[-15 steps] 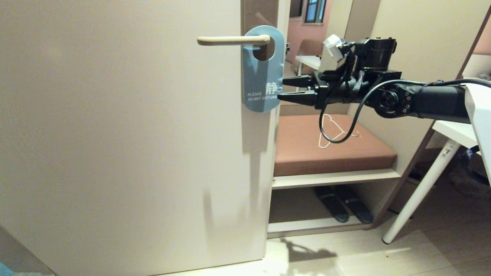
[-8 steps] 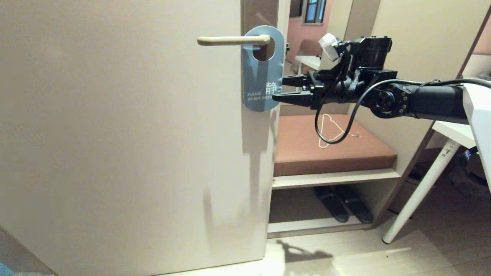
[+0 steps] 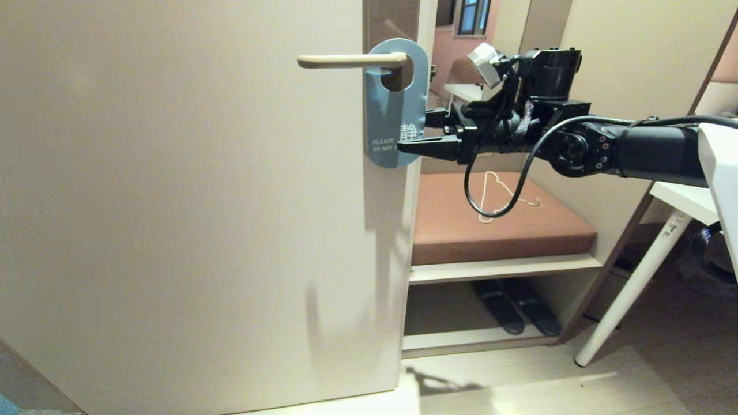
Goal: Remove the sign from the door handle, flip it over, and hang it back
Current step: Take down the sign
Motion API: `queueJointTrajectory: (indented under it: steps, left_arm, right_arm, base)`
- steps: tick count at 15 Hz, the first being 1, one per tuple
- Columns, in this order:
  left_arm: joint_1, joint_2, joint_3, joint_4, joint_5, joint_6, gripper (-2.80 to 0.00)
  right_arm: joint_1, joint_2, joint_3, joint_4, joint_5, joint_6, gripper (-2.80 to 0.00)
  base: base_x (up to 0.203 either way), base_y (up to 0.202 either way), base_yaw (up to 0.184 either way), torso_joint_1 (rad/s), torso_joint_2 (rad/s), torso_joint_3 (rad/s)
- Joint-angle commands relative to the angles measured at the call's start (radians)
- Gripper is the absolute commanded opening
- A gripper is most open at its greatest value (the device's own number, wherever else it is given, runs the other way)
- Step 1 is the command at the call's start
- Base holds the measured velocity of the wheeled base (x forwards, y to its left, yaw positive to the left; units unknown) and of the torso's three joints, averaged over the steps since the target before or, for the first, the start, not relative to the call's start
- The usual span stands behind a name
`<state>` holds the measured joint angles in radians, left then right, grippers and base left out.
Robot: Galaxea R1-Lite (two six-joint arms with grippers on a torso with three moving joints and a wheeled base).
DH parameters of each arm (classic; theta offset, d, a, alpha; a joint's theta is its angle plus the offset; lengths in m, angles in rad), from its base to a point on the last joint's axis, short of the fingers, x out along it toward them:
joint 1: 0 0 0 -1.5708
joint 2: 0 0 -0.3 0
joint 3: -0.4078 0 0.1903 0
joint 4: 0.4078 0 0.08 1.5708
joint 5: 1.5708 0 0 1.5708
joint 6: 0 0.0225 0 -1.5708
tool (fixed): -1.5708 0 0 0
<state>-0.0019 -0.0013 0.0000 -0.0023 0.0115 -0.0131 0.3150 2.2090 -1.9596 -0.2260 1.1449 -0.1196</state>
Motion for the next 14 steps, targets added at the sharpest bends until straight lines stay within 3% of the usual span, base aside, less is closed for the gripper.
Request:
queueJointTrajectory:
  steps: [1,14]
  left_arm:
    - [0.0,0.001,0.0,-0.001,0.001,-0.001,-2.8]
    - [0.0,0.001,0.0,-0.001,0.001,-0.001,-2.8]
  right_arm:
    - [0.012,-0.006,0.001,-0.002,0.006,-0.002,0.0]
    - [0.041,-0.008,0.002,-0.006,0.004,-0.003,0.0]
  base:
    - [0.0,0.0,0.0,0.0,0.0,0.0]
    - [0.0,0.0,0.0,0.0,0.0,0.0]
